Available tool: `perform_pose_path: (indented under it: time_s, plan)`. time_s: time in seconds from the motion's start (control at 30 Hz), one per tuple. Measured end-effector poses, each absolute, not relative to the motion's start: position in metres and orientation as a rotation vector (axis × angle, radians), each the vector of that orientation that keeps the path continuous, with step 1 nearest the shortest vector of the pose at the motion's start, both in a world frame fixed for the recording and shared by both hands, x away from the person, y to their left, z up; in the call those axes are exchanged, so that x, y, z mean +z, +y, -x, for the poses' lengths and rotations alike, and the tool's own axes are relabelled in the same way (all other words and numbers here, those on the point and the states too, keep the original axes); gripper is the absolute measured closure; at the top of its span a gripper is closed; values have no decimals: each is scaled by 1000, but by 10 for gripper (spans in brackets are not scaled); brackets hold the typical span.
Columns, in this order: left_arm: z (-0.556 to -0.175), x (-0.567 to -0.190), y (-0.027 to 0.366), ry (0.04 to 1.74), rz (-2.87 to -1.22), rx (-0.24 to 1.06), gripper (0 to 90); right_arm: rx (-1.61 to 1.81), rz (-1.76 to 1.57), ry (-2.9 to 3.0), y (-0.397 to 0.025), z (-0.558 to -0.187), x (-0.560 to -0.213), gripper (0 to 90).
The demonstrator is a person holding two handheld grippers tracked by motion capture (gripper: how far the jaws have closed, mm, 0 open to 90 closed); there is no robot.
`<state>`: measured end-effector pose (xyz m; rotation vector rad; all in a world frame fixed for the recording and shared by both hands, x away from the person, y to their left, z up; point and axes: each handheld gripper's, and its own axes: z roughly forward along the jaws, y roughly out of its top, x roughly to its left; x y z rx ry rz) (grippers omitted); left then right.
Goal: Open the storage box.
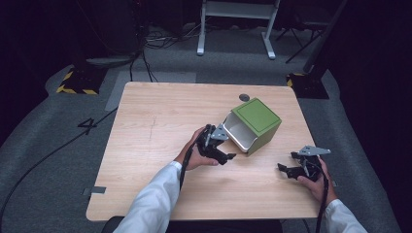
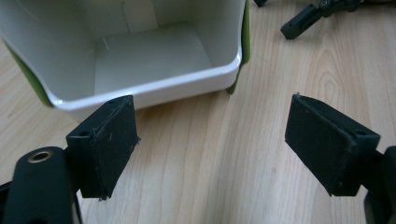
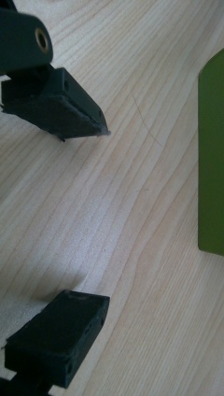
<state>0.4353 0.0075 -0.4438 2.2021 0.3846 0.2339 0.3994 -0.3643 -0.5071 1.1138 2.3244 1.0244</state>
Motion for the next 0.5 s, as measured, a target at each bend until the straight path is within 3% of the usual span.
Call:
perform_pose_path:
  time_s: [0.5]
  plan:
    - [-450,-449,-23,323,-2228,214,164,1025,-1113,2325,-364,-399,-507,151]
